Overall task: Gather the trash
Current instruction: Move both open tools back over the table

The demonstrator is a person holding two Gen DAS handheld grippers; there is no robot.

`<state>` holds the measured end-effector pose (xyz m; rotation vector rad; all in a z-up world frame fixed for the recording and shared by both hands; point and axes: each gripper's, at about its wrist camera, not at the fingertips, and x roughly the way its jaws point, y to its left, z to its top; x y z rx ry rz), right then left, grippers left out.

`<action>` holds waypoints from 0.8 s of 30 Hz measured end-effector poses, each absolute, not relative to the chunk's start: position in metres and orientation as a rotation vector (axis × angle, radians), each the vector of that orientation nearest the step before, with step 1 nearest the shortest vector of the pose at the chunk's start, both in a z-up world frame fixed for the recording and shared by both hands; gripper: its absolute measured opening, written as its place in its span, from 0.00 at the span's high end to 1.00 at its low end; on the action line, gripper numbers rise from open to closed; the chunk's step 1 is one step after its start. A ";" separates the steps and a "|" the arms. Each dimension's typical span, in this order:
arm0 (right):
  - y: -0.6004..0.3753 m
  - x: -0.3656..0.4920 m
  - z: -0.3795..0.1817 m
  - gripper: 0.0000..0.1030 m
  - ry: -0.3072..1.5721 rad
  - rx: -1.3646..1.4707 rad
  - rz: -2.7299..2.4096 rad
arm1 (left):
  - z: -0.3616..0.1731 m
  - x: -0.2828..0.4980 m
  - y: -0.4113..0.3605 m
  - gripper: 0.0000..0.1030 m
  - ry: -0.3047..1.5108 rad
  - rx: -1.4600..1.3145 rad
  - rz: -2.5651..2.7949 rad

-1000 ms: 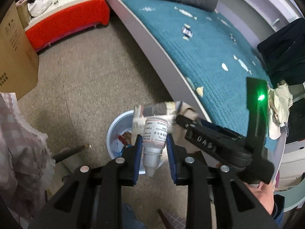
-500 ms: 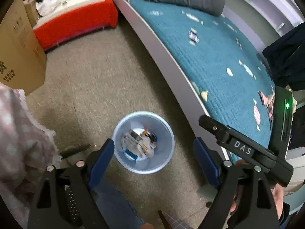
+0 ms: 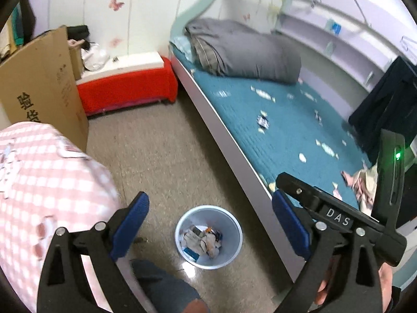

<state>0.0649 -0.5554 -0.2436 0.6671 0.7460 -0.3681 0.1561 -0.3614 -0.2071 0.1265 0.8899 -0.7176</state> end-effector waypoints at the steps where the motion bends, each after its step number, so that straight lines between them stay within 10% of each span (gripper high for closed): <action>1: -0.548 0.068 -0.236 0.06 0.742 0.655 -0.356 | -0.203 0.155 -0.355 0.10 0.877 0.118 -0.707; 24: -0.324 0.157 -0.145 0.06 0.750 0.334 0.026 | -0.140 0.162 -0.069 0.10 0.671 -0.127 -0.210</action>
